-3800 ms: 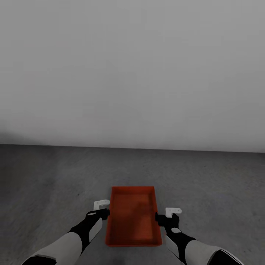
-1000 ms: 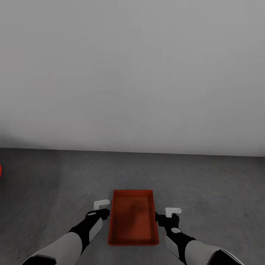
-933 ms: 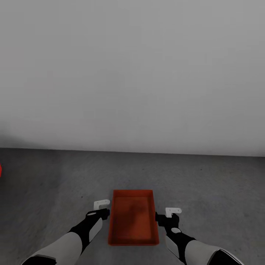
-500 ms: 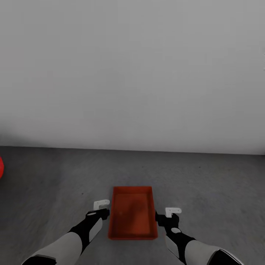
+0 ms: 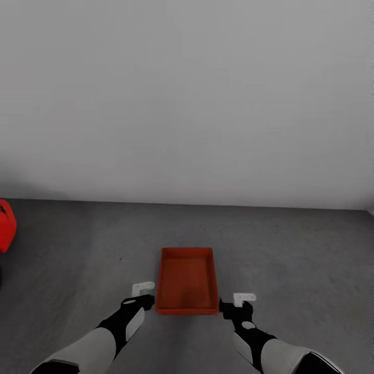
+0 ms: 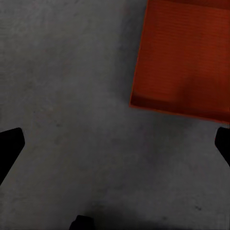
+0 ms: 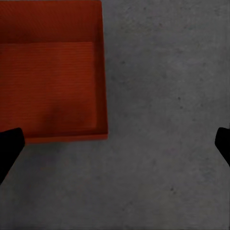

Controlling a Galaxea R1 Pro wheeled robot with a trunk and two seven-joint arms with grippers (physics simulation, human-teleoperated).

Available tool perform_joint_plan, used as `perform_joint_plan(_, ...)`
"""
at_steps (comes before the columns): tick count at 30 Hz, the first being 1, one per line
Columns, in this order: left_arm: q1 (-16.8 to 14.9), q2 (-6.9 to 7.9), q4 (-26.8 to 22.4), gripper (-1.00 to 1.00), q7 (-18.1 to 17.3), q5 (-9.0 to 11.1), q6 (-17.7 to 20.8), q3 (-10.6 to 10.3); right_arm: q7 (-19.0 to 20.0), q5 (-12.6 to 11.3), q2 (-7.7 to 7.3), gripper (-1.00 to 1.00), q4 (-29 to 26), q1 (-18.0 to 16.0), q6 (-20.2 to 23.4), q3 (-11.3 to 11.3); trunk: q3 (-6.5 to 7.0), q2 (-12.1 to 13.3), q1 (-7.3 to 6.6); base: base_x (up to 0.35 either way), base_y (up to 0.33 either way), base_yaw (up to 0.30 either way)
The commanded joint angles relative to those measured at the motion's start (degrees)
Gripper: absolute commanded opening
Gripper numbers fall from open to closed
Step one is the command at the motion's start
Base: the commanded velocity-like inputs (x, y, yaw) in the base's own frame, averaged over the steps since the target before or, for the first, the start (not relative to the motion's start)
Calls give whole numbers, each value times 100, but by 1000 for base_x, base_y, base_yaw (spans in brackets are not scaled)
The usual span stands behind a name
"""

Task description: Move the two storage containers from the living room to the garage. In the garage, place one container on the floor and stack the other container on top of it (either order is fine).

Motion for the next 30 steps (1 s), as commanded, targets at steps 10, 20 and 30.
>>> perform_joint_plan(10,0,3,-13,100,45,48,33,-49,-21,-33,4,100,2,-3,-9,48,-5,-5,-3,-346,0,0)
perform_joint_plan(20,0,56,44,100,27,48,29,-57,-59,-23,-42,100,7,-4,35,44,-5,-5,-3,-187,0,0)
perform_joint_plan(30,-9,951,1247,100,-154,561,52,-46,123,-39,-1342,100,202,-18,651,65,-5,-5,-3,-7,0,0)
